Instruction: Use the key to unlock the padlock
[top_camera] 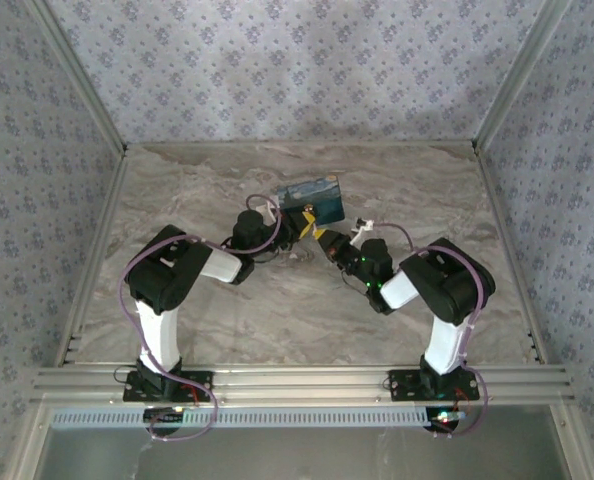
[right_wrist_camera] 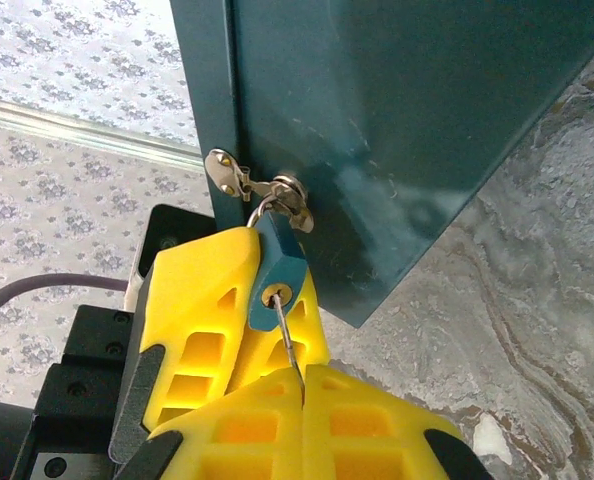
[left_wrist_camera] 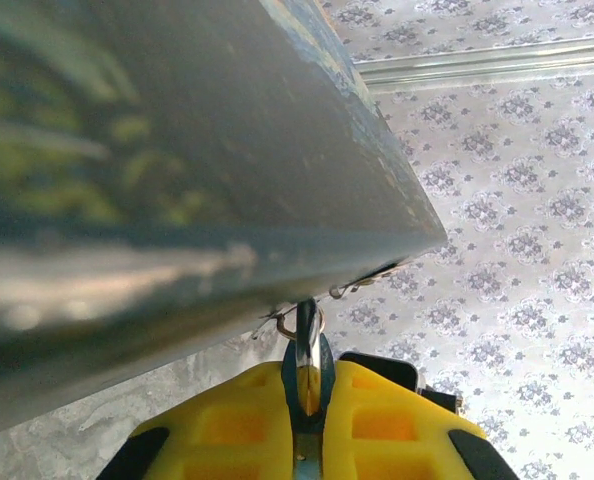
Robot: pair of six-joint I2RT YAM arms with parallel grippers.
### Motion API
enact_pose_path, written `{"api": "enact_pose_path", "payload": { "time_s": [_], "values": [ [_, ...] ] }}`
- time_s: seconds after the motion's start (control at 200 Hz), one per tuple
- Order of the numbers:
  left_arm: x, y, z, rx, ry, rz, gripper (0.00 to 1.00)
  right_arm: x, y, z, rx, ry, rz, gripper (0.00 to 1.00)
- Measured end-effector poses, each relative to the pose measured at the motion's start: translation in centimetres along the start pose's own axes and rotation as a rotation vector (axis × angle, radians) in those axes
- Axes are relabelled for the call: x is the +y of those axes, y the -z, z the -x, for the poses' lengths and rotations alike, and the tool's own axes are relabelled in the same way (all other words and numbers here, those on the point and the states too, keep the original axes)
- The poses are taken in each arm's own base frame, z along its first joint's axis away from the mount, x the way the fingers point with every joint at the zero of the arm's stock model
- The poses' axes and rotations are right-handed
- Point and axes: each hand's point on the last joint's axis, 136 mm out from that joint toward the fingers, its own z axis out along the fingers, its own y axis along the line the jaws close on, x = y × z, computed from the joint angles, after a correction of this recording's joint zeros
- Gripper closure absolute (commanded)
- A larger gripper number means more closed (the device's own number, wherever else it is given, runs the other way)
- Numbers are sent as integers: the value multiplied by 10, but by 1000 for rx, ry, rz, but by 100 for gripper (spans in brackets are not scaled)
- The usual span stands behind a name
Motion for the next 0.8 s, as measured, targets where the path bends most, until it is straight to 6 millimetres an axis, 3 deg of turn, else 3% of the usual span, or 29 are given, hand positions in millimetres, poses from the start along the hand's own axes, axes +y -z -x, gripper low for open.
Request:
{"api": "enact_pose_path", "payload": {
  "time_s": [0.18,0.36,0.799],
  "values": [
    [-1,0,-9,42,0,-5,96,-10,8,11,-26,-13,-29,100],
    [-1,0,-13,58,-1,-8,96,-1,10,11,-12,-9,-3,100],
    [-1,3,-10,72,-3,-13,96,-4,24,-20,188,-11,-17,100]
  ]
}}
